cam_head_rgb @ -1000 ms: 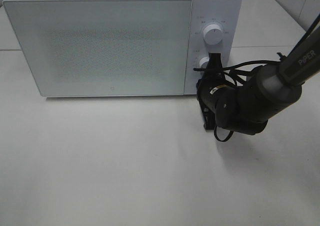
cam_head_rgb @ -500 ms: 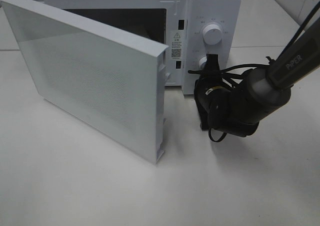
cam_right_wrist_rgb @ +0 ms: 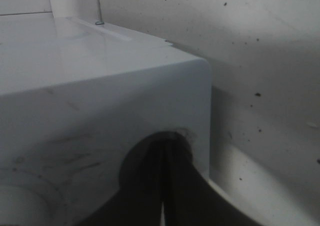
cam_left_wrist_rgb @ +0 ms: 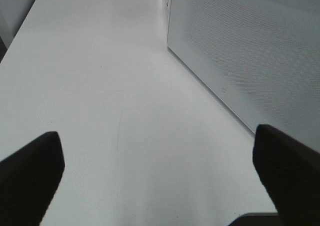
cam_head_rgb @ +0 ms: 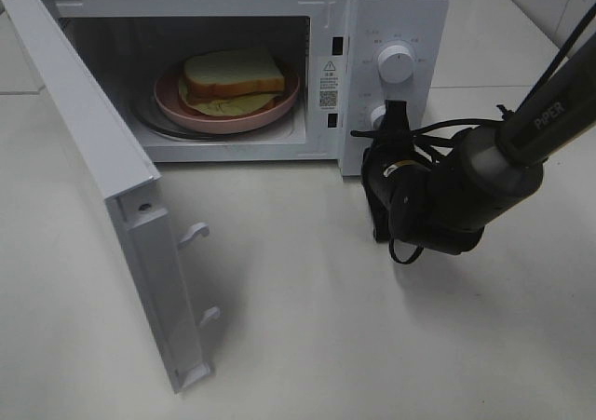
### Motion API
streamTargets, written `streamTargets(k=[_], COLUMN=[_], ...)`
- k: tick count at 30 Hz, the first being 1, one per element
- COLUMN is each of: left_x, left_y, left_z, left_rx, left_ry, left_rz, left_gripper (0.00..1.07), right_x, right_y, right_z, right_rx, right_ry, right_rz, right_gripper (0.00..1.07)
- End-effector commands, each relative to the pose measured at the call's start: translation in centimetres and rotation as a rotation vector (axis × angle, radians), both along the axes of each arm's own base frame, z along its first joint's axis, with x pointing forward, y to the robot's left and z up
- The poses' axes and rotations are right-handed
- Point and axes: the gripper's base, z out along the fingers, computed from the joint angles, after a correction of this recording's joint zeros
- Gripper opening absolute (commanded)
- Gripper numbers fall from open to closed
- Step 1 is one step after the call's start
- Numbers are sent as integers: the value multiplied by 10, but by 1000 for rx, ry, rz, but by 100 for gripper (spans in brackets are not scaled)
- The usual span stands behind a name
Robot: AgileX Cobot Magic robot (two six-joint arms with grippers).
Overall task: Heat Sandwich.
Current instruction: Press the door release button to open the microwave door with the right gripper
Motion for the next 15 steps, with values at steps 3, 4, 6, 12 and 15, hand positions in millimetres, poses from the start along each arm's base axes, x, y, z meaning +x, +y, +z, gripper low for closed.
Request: streamTargets(k=[3, 4, 6, 12, 15], left_x=[-2, -2, -2, -2, -2], left_y=[0, 0, 0, 0, 0], left_z=[0, 0, 0, 0, 0], left_rx=[-4, -4, -3, -4, -4], left_ry=[-28, -28, -28, -28, -28], left_rz=[3, 3, 3, 3, 3], left_gripper=[98, 98, 98, 98, 98], right_x=[17, 14, 10, -4, -11], right_y=[-2, -3, -4, -6, -9], right_z=[30, 31, 31, 28, 27], right_rx=[-3, -1, 0, -6, -13], right_ry=[-156, -141, -107, -14, 12], right_rz=[53, 57, 66, 102, 116], right_gripper=[0, 0, 0, 0, 0])
